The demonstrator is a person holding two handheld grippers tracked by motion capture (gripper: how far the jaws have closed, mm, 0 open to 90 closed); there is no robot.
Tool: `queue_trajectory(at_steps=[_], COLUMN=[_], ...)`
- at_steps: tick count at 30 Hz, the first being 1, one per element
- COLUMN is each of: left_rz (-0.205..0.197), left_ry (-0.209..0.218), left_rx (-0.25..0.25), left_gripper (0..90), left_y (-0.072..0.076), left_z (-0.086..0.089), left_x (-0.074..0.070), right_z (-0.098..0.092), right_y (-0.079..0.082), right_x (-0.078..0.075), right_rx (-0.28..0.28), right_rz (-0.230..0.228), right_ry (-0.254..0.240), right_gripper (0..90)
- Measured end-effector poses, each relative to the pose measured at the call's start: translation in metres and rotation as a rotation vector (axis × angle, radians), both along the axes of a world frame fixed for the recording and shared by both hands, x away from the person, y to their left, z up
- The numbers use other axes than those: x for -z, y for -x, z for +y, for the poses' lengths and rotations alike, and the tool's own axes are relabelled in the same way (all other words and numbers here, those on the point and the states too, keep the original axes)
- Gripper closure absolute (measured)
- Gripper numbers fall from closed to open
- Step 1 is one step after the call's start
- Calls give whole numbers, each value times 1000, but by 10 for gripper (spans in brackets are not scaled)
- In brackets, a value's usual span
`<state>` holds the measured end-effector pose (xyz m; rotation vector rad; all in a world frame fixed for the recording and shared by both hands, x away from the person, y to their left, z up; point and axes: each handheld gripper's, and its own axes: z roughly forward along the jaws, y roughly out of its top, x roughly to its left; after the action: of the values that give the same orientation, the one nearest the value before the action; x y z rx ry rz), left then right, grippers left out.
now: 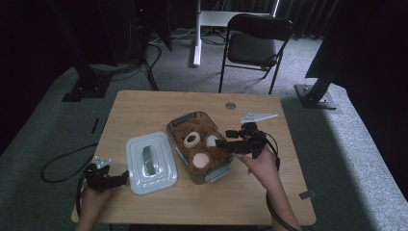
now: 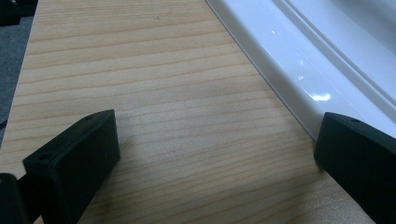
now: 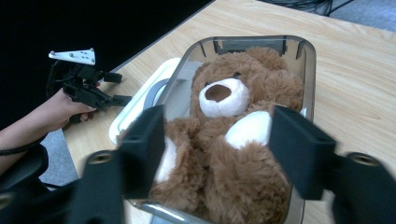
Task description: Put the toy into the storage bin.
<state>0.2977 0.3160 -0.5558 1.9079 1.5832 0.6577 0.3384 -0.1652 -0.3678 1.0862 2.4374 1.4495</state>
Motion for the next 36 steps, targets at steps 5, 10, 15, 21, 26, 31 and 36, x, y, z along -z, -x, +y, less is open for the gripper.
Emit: queue_trajectory(at_steps=[5, 10, 15, 21, 26, 31, 36], left_rz=[1, 1, 1, 1, 1, -1, -1], left_ry=[-1, -1, -1, 0, -1, 1, 0], left_rx=[0, 1, 1, 0, 1, -1, 0], left_gripper=[8, 8, 8, 8, 8, 8, 8], left_y=[0, 0, 0, 0, 0, 0, 0], left_z=[0, 0, 0, 0, 0, 0, 0], left_x=[0, 0, 0, 0, 0, 0, 0], right_z=[-2, 5, 22, 43, 55, 64, 82], right_y=[16, 25, 32, 36, 25, 9, -2], right_x=[-4, 3, 17, 29, 40, 44, 50], right_rx=[3, -7, -67, -127, -127, -111, -163], right_rz=[-74, -76, -103, -98, -68, -22, 8], right_ry=[-31, 5, 65, 117, 196, 219, 312], right_gripper=[196, 182, 298, 577, 709, 761, 784])
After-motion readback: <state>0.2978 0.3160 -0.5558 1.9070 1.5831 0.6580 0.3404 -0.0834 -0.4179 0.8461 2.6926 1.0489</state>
